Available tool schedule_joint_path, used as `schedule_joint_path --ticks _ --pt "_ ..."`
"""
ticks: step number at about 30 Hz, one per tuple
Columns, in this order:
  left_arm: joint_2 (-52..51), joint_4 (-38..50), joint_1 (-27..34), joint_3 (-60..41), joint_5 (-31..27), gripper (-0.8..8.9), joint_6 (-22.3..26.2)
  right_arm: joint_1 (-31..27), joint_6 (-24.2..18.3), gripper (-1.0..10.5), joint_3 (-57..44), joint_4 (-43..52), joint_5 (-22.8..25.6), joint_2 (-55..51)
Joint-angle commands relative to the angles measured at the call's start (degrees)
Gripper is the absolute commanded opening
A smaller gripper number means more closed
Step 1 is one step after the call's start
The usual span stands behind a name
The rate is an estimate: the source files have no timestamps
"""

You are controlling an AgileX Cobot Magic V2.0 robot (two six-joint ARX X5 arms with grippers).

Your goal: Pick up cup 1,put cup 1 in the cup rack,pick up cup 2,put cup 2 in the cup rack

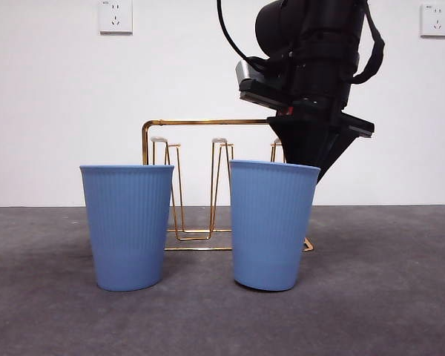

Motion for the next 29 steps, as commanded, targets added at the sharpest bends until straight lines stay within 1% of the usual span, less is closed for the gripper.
schedule_joint_path --ticks 1,4,7,11,14,16,19,20,21,23,24,26,29 --pt "-0.13 1.84 -0.13 0.13 0.09 7.51 -1.49 0.04 -1.33 -0.2 0.07 0.17 -0.04 -3.15" --pt "-0.13 4.76 -0.13 0.13 0.24 7.5 -3.41 0.04 -1.33 -0.2 0.17 0.76 -0.02 -8.57" --pt "-0.11 10.49 -0.15 0.13 0.48 7.5 -7.48 0.0 -1.31 -0.2 0.37 1.64 -0.04 -15.82" --pt "0.15 23.41 -0.26 0.13 0.44 7.5 -17.14 0.0 -0.37 -0.2 0.85 5.22 -0.02 -27.52" --pt "0.96 36.09 -0.66 0.13 0.17 7.5 -26.36 0.0 0.31 -0.2 0.98 11.67 -0.02 -36.65" --pt "1.86 44.94 -1.25 0.13 -0.85 7.5 -32.44 0.0 1.75 -0.2 0.98 17.16 -0.04 -42.23" --pt "3.85 58.88 -3.04 0.13 -4.37 7.5 -40.44 0.02 1.99 -0.2 0.98 25.83 -0.07 -49.42" --pt "4.66 63.58 -3.96 0.13 -6.38 7.48 -42.71 0.02 2.01 -0.2 0.98 28.44 -0.09 -51.41" --pt "5.44 68.11 -5.03 0.13 -9.03 7.27 -44.48 0.04 1.99 -0.2 0.98 30.77 -0.09 -53.0" --pt "7.1 76.28 -7.37 0.13 -13.66 6.37 -46.23 0.07 1.97 -0.2 0.98 34.82 -0.09 -55.15" --pt "8.15 80.32 -8.74 0.13 -15.91 6.15 -47.19 0.07 1.92 -0.2 0.98 36.87 -0.15 -56.0" --pt "10.32 86.55 -11.54 0.13 -19.76 6.2 -48.81 0.07 2.1 -0.2 0.98 41.0 -1.6 -56.7" --pt "13.55 92.19 -15.06 0.13 -22.58 6.2 -48.81 0.07 4.11 -0.2 0.98 45.53 -4.63 -56.85"
